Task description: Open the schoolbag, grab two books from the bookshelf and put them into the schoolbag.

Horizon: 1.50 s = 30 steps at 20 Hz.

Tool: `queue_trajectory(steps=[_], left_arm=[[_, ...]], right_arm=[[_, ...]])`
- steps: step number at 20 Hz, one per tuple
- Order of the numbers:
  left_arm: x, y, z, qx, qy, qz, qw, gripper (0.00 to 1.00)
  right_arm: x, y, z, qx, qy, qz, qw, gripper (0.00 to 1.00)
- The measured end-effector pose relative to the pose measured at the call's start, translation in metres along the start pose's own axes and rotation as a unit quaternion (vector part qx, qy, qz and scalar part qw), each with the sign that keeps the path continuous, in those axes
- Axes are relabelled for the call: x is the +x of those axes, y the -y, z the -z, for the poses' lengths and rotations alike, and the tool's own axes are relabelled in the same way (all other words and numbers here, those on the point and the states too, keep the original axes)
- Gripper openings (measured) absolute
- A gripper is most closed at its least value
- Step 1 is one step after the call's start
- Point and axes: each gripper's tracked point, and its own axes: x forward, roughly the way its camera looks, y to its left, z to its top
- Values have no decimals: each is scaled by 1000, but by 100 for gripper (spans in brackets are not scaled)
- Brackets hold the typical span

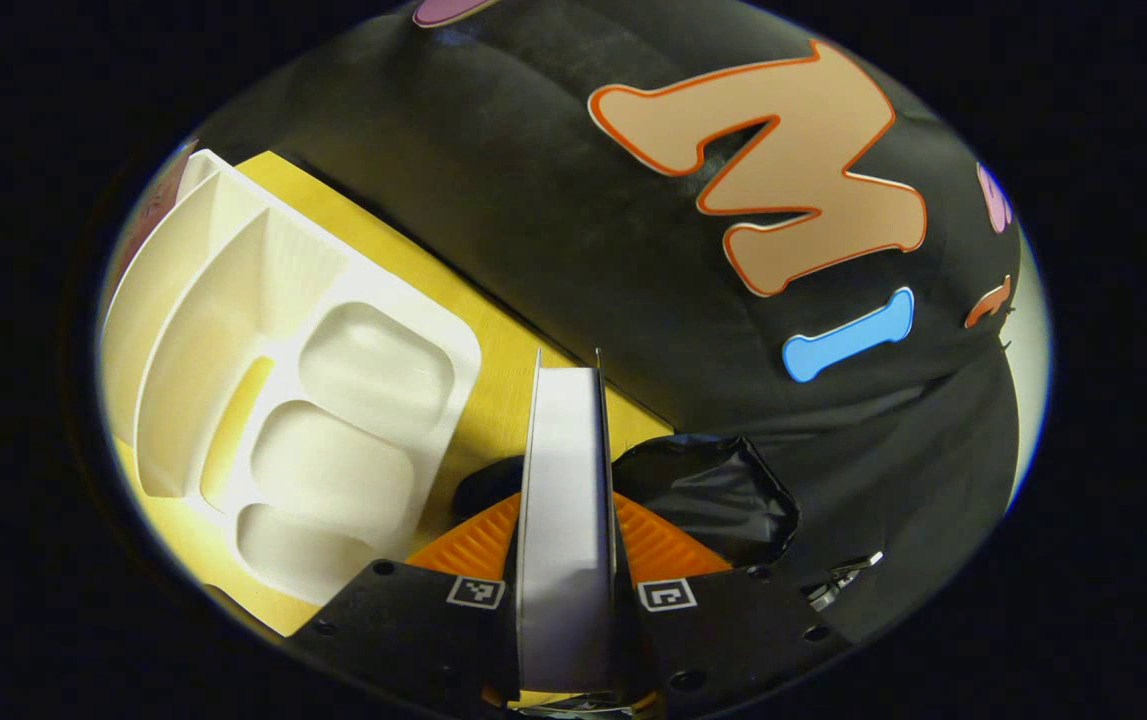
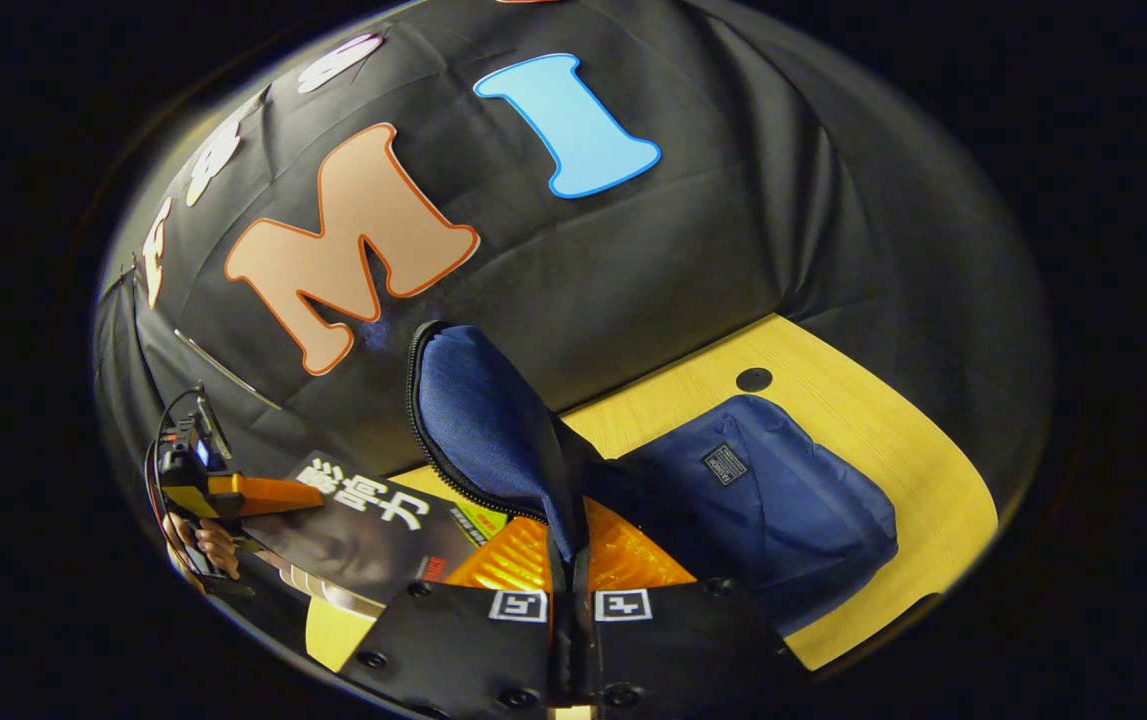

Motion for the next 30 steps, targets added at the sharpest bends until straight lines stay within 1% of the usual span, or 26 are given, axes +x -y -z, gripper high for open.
queue_trajectory(steps=[3, 4, 5, 6, 8, 9, 12, 15, 16, 17, 19, 21, 22, 24, 27, 28, 29, 30], left_arm=[[25, 4, 12, -8, -1, -3, 1000, 35], [31, 5, 18, -11, -5, -1, 1000, 35], [38, 5, 25, -15, -10, -2, 1000, 34], [47, 4, 31, -17, -13, -3, 1000, 35], [61, 3, 43, -20, -14, -5, 1000, 34], [67, 4, 47, -26, -14, -3, 1000, 36], [84, 10, 64, -67, -14, 16, 998, 34], [103, 10, 83, -78, -14, 13, 997, 34], [105, 11, 89, -81, -16, 12, 997, 34], [110, 14, 96, -86, -19, 16, 996, 34], [117, 23, 109, -92, -29, 27, 995, 34], [128, 22, 117, -99, -24, 26, 994, 35], [134, 24, 122, -104, -26, 28, 994, 32], [142, 32, 130, -120, -26, 38, 992, 35], [152, 37, 138, -140, -18, 46, 989, 34], [154, 37, 140, -150, -18, 46, 987, 34], [156, 38, 143, -157, -18, 47, 986, 34], [159, 38, 147, -167, -22, 48, 985, 34]], right_arm=[[-1, 1, -3, 8, 0, -6, 1000, 5], [-1, 1, -5, 8, 2, -7, 1000, 4], [-2, 1, -8, 9, 5, -9, 1000, 4], [-3, 0, -10, 9, 6, -10, 1000, 4], [-2, -2, -14, 8, 7, -16, 1000, 4], [-3, -3, -16, 5, 7, -17, 1000, 4], [-7, -4, -20, 8, 10, -25, 1000, 4], [-10, -2, -27, 27, 15, -33, 999, 4], [-10, -1, -30, 37, 16, -36, 999, 2], [-10, -1, -32, 45, 18, -37, 998, 4], [-13, 0, -35, 45, 20, -39, 998, 5], [-14, -2, -39, 44, 23, -45, 998, 4], [-14, -3, -42, 45, 25, -47, 998, 4], [-14, -4, -45, 48, 26, -50, 997, 5], [-14, -7, -47, 52, 27, -57, 997, 2], [-14, -8, -46, 52, 26, -58, 997, 2], [-14, -8, -46, 52, 27, -60, 996, 5], [-14, -8, -48, 52, 28, -60, 996, 4]])
